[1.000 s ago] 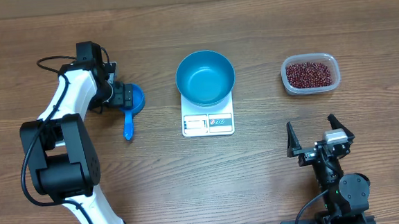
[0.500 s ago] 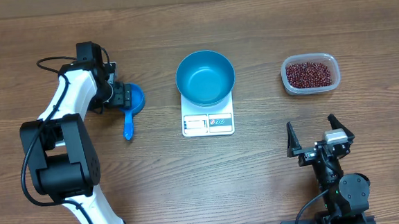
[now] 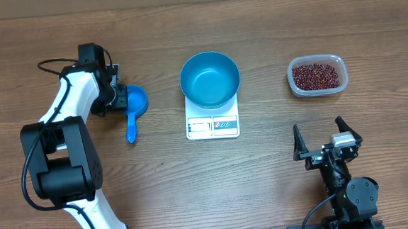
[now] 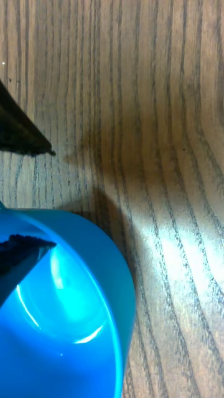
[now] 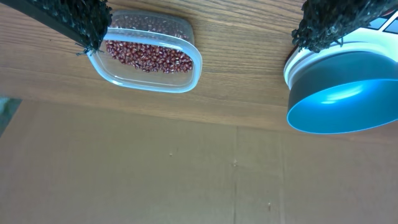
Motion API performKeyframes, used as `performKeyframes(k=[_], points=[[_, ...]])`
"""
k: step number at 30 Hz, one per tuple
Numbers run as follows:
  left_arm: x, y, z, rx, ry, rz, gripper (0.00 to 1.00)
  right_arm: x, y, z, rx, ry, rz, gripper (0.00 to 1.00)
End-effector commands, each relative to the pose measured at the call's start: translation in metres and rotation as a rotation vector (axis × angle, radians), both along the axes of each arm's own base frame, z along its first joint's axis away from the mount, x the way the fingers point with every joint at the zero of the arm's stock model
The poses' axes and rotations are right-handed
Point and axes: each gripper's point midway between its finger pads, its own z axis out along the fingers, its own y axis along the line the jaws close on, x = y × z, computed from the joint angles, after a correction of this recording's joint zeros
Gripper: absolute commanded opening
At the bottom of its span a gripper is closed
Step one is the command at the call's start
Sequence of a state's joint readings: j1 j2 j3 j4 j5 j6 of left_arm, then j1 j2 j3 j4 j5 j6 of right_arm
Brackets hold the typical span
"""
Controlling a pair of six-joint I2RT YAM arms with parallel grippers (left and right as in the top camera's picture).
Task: Scoop item into bowl and weigh 150g on scale
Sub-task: 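Lower the left gripper and grasp the blue scoop's cup rim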
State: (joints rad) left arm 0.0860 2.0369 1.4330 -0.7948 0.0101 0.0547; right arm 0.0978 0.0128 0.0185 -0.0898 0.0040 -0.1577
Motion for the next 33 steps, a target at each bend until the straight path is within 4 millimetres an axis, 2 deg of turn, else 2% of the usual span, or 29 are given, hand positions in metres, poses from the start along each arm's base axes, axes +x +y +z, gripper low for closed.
performKeyframes(k=[1,5,10,16,28,33], points=[[-0.0030,0.0036,-0.0038,0.009,0.013,0.006,0.39,0.0001,-0.0002,-0.0017,-0.007,-0.005,0.001,1.00],[-0.0031,0.0036,-0.0038,0.008,0.013,0.006,0.28,0.0001,-0.0002,-0.0017,-0.007,-0.005,0.001,1.00],[-0.0029,0.0031,-0.0038,0.006,0.012,0.005,0.21,0.0001,-0.0002,-0.0017,-0.007,-0.005,0.001,1.00],[-0.0026,-0.0008,-0.0038,-0.017,0.010,0.002,0.18,0.0001,-0.0002,-0.0018,-0.007,-0.005,0.001,1.00],[-0.0025,-0.0008,-0.0037,-0.017,0.010,0.002,0.04,0.0001,-0.0002,-0.0017,-0.007,-0.005,0.001,1.00],[-0.0027,-0.0008,-0.0038,-0.017,0.011,0.002,0.04,0.0001,-0.0002,-0.0017,-0.007,-0.005,0.001,1.00]])
